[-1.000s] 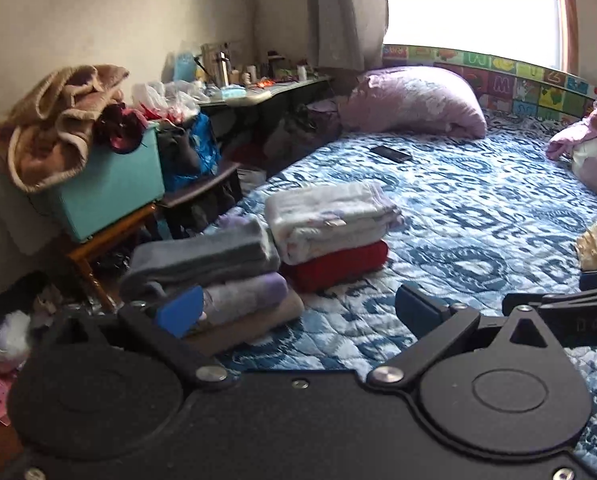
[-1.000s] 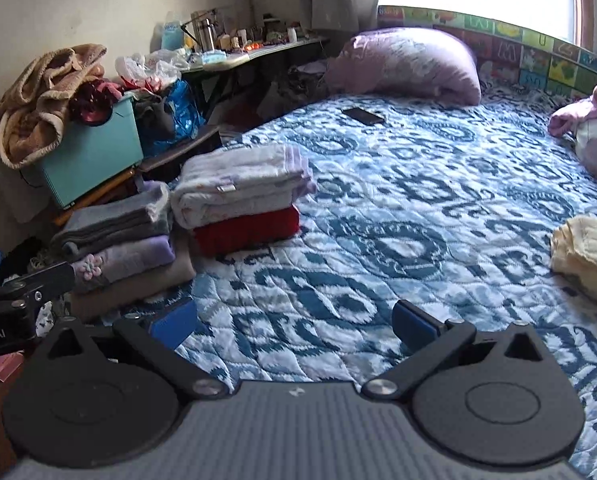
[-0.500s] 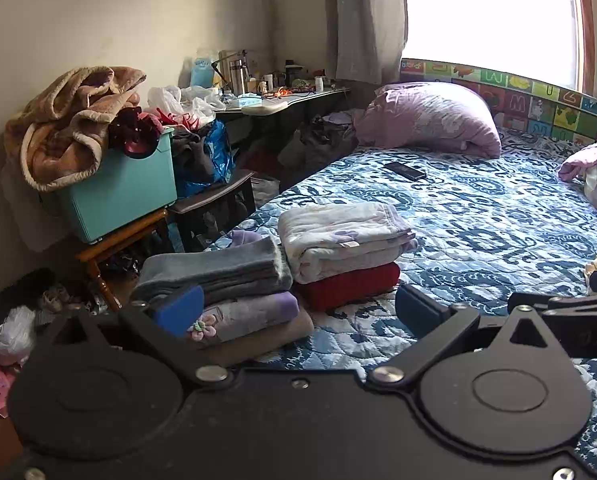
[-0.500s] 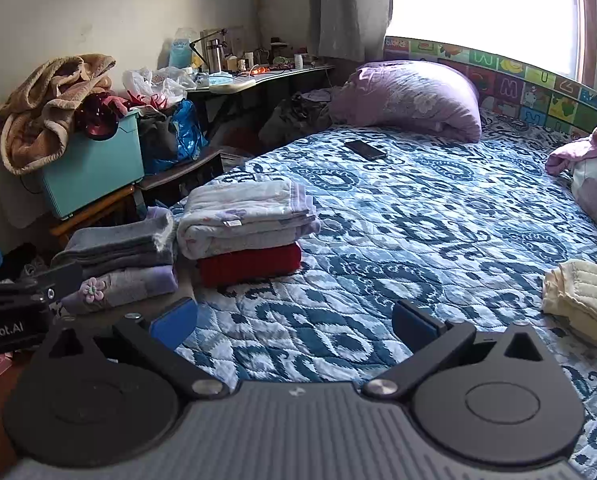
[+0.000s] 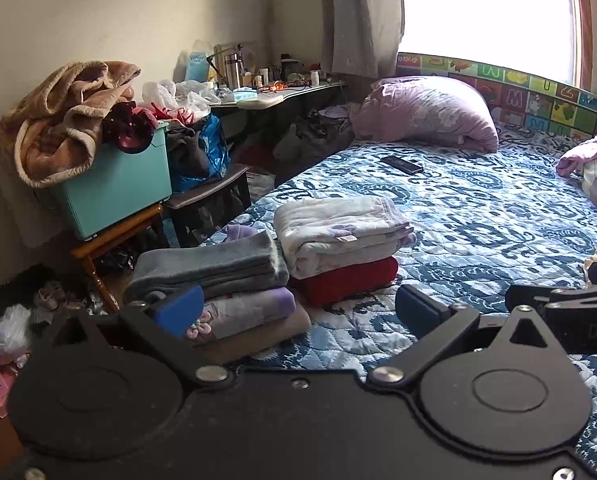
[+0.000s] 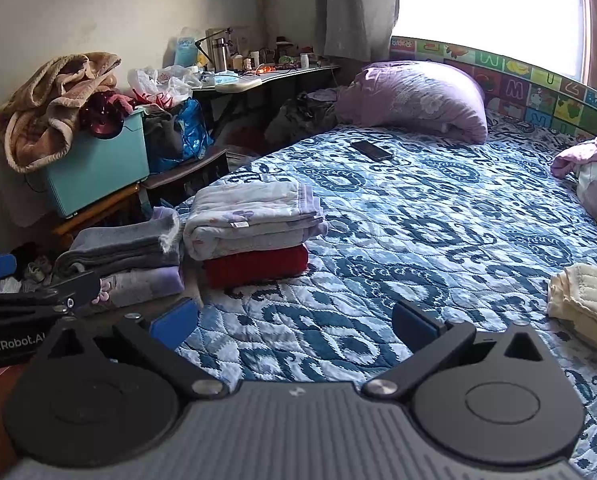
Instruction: Fold clothes
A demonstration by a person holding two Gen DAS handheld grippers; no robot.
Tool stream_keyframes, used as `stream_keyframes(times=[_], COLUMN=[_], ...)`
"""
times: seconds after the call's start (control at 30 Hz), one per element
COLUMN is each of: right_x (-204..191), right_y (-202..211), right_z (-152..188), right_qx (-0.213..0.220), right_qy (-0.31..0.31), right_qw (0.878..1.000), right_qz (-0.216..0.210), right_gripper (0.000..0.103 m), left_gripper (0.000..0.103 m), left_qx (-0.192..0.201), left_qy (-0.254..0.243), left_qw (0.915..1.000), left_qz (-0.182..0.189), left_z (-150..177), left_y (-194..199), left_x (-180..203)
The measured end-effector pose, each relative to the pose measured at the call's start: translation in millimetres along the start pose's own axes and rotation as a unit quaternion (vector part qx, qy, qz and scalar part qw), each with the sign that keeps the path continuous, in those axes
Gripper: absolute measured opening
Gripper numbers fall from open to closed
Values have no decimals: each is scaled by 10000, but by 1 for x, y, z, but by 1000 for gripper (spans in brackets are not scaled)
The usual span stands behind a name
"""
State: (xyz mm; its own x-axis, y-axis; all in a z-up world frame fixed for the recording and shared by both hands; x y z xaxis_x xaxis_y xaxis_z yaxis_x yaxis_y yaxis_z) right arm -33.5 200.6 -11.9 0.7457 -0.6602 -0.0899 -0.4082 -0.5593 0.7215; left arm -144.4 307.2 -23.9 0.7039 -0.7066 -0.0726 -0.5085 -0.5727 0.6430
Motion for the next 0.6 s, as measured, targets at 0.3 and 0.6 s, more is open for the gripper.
stream_keyframes(times=[0.3,0.6], right_x=[-2,0], right_y=[0,-2], right_z=[0,0], right_qx=[-1,-30], right_qy=[33,-8], right_qw=[10000,10000], right_qz=[-26,-31], right_gripper=[103,103], left_gripper=[103,103], left_qx=[-88,6], left_qy=[116,126], left_qw=[9998,9996], left_qz=[126,267], left_z=[-3,-2], left_y=[-2,-4], left_x=[-3,-4])
Point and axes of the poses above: each gripper's, at about its wrist camera, not at the fingertips, and y roughly against the way its jaws point, x to its right, z to its underside, the point moved 1 cm from there along -y, roughly the way its jaws point, and after that the axes turned 10 degrees about -x, right-handed, at the moved point
